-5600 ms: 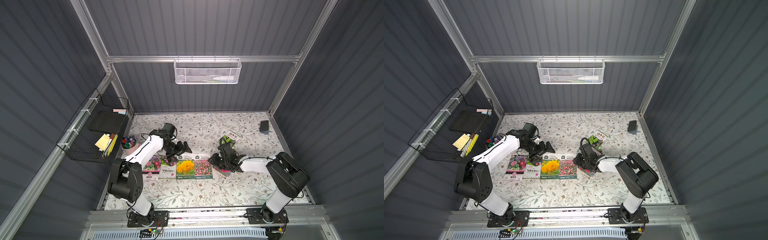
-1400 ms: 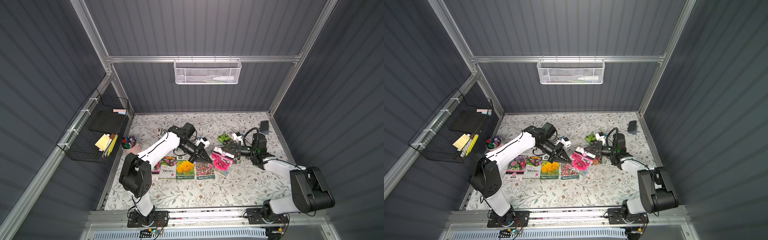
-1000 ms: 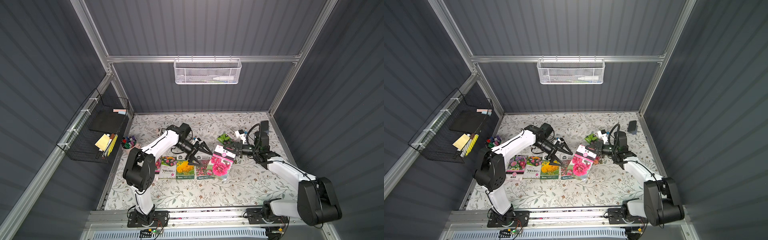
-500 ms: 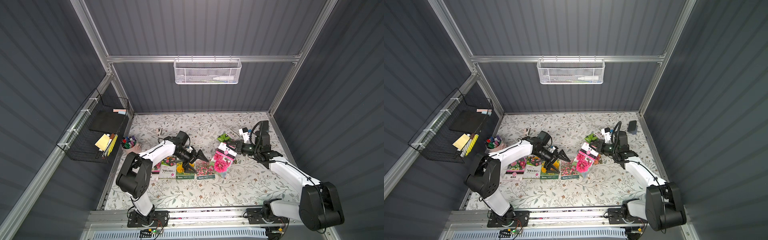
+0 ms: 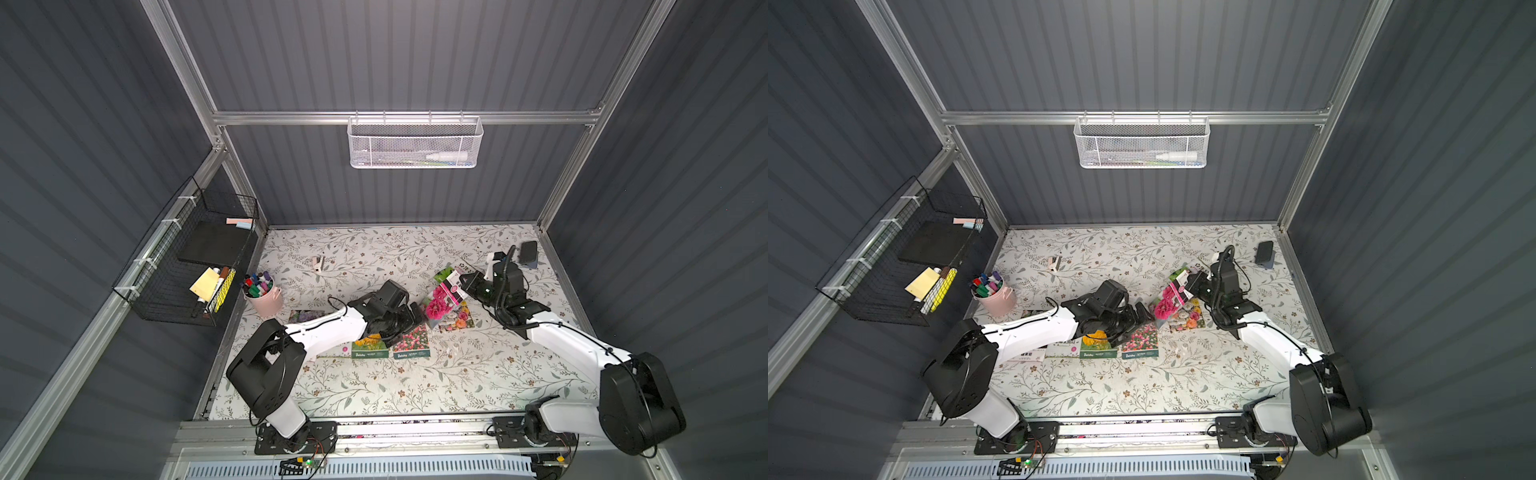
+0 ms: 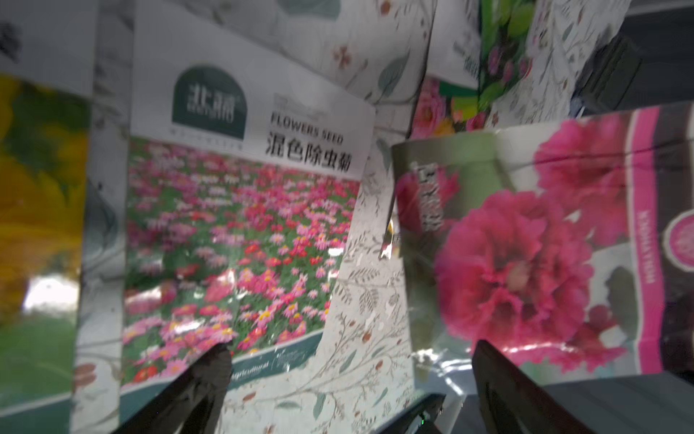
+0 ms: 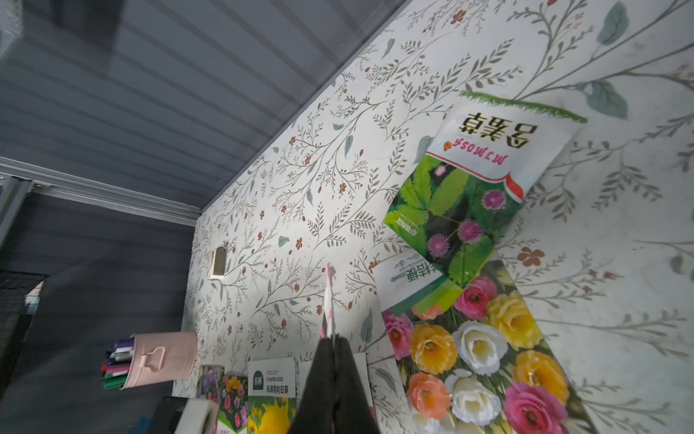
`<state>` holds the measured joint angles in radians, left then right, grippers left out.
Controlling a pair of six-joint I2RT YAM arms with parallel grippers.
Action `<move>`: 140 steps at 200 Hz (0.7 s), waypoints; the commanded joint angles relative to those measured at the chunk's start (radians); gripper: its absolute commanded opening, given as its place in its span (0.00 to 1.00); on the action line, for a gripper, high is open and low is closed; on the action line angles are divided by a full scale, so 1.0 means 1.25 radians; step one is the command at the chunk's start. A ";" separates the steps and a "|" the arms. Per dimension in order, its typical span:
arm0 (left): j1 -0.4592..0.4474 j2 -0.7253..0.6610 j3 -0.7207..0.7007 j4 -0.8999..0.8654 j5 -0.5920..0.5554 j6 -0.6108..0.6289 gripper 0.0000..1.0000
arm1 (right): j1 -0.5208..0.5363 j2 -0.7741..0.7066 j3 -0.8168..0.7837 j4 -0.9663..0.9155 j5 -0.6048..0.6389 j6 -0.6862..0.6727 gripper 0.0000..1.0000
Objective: Arrange the seed packets in a row
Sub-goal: Pick up the seed packet from the center of the board.
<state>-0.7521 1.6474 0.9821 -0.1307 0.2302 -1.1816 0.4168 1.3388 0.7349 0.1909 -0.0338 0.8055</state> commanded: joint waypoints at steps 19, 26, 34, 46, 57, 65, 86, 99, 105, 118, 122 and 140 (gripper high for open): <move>-0.023 0.096 0.035 0.236 -0.203 -0.085 0.99 | 0.034 0.038 0.028 0.025 0.219 0.099 0.00; -0.030 0.110 0.036 0.266 -0.223 -0.094 1.00 | 0.037 0.046 0.031 0.029 0.228 0.110 0.00; -0.037 0.126 0.042 0.296 -0.240 -0.106 0.99 | 0.036 0.059 0.037 0.033 0.234 0.122 0.00; -0.046 0.143 0.053 0.322 -0.258 -0.122 1.00 | 0.039 0.079 0.048 0.032 0.246 0.136 0.00; -0.059 0.146 0.058 0.332 -0.285 -0.125 0.99 | 0.040 0.096 0.061 0.034 0.255 0.142 0.00; -0.067 0.144 0.058 0.329 -0.303 -0.127 0.99 | 0.040 0.108 0.069 0.037 0.265 0.151 0.00; -0.087 0.135 0.063 0.327 -0.340 -0.123 1.00 | 0.039 0.138 0.089 0.055 0.287 0.161 0.00; -0.102 0.131 0.060 0.337 -0.375 -0.118 1.00 | 0.040 0.155 0.107 0.055 0.284 0.166 0.00; -0.105 0.132 0.061 0.344 -0.386 -0.119 0.99 | 0.040 0.164 0.113 0.056 0.280 0.174 0.00; -0.110 0.141 0.066 0.359 -0.410 -0.130 0.99 | 0.040 0.176 0.119 0.069 0.265 0.185 0.00; -0.111 0.148 0.069 0.367 -0.415 -0.136 0.99 | 0.040 0.180 0.120 0.070 0.263 0.191 0.00; -0.120 0.177 0.090 0.404 -0.435 -0.156 1.00 | 0.043 0.196 0.126 0.080 0.264 0.215 0.00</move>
<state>-0.8886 1.8282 1.0470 0.3004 -0.2241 -1.3403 0.4633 1.5608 0.8707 0.2558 0.2821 1.0134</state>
